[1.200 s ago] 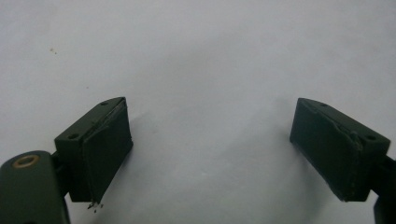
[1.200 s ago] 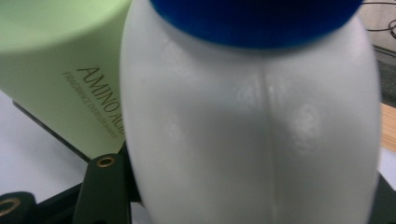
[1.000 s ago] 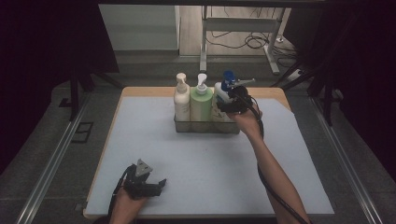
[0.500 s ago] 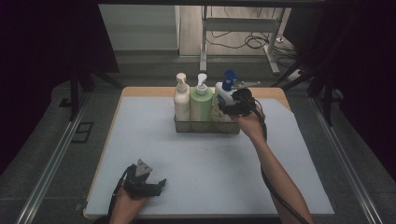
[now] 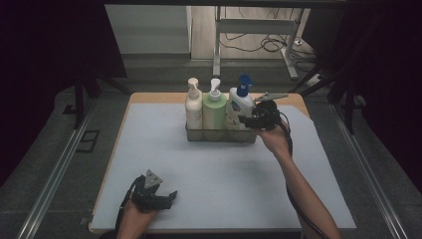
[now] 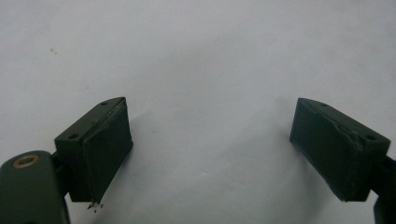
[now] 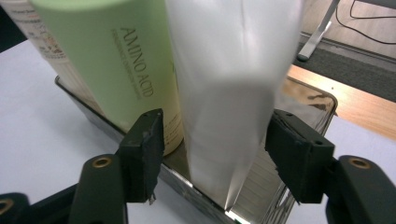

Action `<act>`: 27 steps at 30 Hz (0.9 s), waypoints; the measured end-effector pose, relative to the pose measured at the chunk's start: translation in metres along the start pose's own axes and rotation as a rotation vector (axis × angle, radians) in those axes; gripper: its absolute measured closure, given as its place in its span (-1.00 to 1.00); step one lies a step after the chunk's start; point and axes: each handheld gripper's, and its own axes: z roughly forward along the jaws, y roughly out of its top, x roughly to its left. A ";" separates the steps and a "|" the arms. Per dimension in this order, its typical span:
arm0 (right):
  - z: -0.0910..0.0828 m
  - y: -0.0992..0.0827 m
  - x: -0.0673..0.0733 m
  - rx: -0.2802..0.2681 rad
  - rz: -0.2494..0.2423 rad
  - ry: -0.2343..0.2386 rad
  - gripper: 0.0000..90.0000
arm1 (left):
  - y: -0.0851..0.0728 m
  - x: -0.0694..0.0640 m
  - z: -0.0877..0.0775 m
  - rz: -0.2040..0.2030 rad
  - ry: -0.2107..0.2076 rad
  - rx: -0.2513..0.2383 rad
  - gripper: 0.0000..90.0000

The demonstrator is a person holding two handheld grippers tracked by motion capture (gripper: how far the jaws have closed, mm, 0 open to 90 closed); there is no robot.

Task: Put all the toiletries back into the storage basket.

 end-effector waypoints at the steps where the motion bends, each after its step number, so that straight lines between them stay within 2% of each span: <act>1: -0.001 -0.001 0.000 0.000 0.000 0.001 -0.10 | 0.000 0.000 0.000 0.000 0.000 0.000 -0.73; 19: -0.018 -0.017 -0.007 0.002 -0.009 0.021 0.24 | 0.000 0.000 0.000 0.000 0.000 0.000 -0.73; 24: -0.019 -0.021 -0.010 0.008 -0.006 0.014 0.42 | 0.000 0.000 0.000 0.000 0.000 0.000 -0.73; 27: -0.019 -0.023 -0.013 0.015 -0.005 -0.012 0.51 | 0.000 0.000 0.000 0.000 0.000 0.000 -0.73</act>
